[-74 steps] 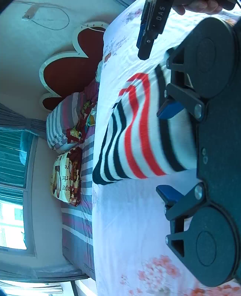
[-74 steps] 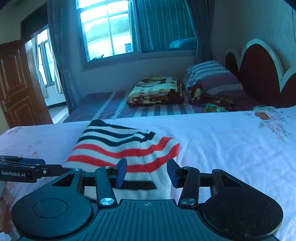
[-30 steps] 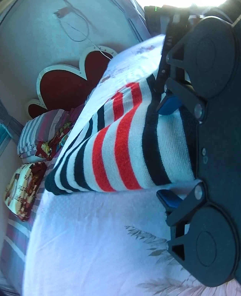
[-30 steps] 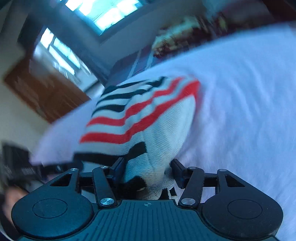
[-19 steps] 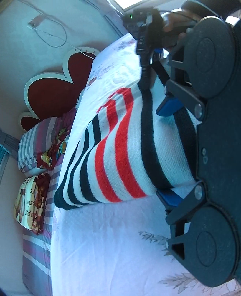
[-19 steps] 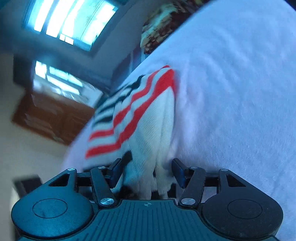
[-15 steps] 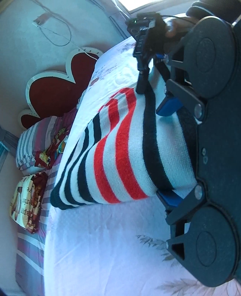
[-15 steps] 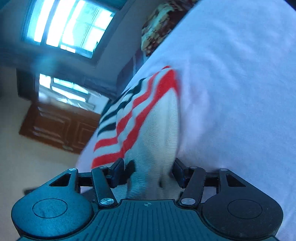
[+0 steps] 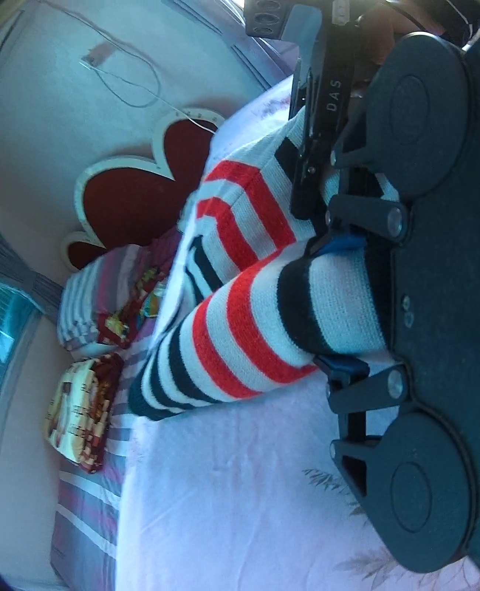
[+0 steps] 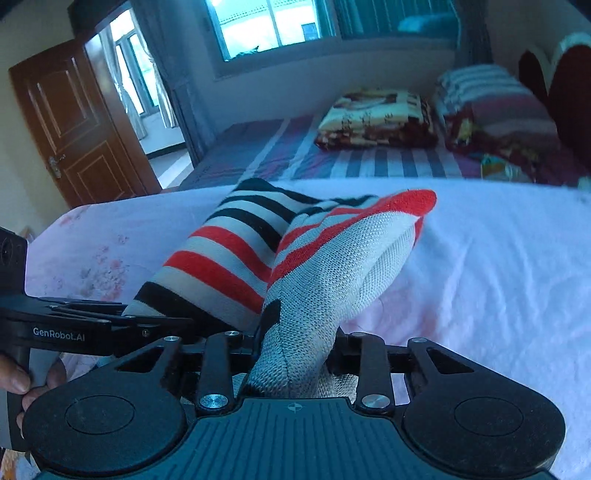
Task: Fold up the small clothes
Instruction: 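Lift the strip end and fold it over toward the left gripper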
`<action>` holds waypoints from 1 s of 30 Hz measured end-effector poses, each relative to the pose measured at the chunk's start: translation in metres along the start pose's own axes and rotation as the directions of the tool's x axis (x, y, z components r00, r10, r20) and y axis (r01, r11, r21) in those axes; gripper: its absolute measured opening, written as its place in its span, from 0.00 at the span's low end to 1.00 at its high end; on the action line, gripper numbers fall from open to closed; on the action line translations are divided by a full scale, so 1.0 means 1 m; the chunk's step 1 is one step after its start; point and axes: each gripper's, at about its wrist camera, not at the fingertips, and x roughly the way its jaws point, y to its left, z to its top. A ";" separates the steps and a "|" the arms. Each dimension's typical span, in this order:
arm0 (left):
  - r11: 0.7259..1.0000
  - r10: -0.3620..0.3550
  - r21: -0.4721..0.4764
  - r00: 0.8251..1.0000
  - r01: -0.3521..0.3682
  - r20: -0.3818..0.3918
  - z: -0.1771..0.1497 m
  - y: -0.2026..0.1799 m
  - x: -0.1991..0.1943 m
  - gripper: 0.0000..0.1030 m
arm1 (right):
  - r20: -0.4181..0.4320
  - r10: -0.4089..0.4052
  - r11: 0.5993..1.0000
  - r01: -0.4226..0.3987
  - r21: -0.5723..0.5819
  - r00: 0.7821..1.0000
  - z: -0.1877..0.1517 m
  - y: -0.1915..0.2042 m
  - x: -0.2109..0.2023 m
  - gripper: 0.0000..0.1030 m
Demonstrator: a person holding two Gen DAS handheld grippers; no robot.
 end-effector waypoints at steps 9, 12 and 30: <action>1.000 0.003 -0.005 0.994 -0.003 0.108 -0.003 0.020 -0.072 0.49 | 0.059 0.063 0.995 -0.059 -0.081 0.996 0.009 0.073 -0.004 0.31; 0.999 0.032 -0.025 0.991 -0.028 0.132 -0.010 0.038 -0.104 0.49 | 0.058 0.103 0.990 -0.097 -0.104 0.993 0.009 0.111 0.009 0.31; 0.973 0.162 -0.179 0.984 -0.147 0.077 -0.081 0.183 -0.216 0.59 | -0.105 0.263 0.964 -0.264 0.008 0.959 -0.060 0.275 0.140 0.37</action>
